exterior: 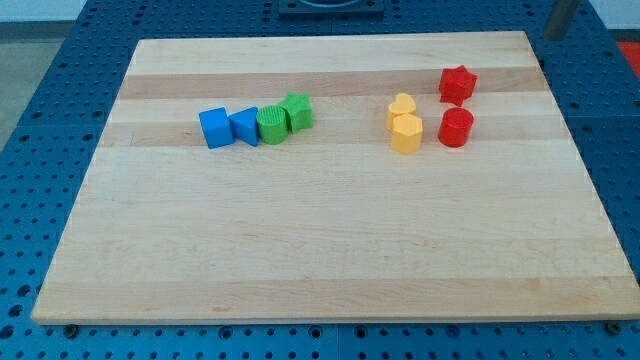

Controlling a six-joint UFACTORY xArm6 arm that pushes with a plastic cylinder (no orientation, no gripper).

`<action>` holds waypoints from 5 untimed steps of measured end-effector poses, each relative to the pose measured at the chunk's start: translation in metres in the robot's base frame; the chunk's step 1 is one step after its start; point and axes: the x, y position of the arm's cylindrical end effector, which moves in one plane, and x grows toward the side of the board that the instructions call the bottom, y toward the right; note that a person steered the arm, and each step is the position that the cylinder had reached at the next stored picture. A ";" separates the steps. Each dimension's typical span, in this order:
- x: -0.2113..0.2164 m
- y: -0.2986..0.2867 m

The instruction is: Push the red star along with yellow heart to the center

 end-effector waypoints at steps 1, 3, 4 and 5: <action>0.033 -0.042; 0.067 -0.070; 0.068 -0.070; 0.073 -0.085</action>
